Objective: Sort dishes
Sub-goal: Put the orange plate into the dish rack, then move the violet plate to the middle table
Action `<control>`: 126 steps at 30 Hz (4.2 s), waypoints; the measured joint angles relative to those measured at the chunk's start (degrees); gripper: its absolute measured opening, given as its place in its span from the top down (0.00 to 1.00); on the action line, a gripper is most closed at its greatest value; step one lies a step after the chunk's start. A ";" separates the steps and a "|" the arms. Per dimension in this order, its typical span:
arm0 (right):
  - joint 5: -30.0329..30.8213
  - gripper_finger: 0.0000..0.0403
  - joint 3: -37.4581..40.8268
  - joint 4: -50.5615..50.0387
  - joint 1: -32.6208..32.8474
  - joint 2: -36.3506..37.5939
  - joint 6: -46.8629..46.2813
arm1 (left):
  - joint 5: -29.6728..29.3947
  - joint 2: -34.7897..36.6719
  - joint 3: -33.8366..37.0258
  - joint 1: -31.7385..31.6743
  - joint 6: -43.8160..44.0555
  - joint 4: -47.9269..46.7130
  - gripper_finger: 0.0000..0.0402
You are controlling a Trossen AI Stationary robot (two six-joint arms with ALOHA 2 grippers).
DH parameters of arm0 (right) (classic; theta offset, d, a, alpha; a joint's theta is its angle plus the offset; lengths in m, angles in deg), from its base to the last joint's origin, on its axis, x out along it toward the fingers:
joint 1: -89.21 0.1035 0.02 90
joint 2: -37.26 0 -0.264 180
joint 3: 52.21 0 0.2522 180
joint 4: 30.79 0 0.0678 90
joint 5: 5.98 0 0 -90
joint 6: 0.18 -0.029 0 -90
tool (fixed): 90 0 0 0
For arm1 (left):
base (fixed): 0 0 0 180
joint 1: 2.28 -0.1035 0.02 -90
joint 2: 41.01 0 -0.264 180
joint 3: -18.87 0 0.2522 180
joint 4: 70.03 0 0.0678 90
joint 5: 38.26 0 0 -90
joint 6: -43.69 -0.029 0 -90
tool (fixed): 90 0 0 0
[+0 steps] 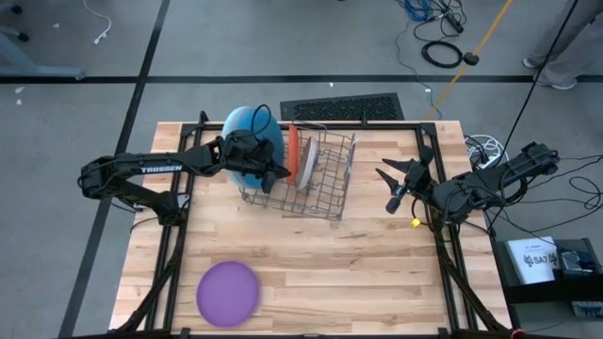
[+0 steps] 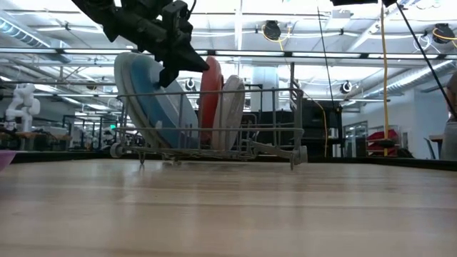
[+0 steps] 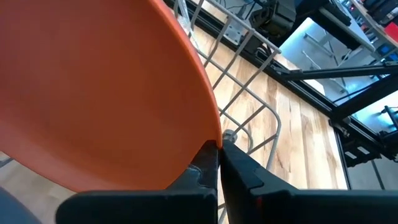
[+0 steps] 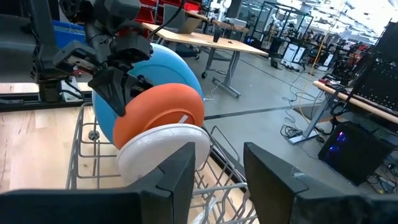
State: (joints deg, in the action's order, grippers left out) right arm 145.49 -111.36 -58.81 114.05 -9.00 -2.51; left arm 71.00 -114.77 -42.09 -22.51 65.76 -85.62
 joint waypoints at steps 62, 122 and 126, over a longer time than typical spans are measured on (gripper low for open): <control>-3.25 0.67 -9.49 6.32 -8.76 -15.17 6.56 | -19.97 -8.98 -24.00 6.91 -19.90 -13.89 0.95; -3.08 0.67 -9.51 6.21 -11.30 -15.17 12.73 | -44.39 -10.50 -35.58 4.20 -12.65 -43.77 0.99; -5.20 0.67 -9.51 6.16 -11.30 -15.15 13.26 | -45.00 -5.91 -35.63 6.34 -15.95 -41.50 0.99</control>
State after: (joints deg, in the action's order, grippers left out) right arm 140.29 -120.87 -52.65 102.75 -24.15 10.75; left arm 26.00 -120.68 -77.72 -16.17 49.81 -127.12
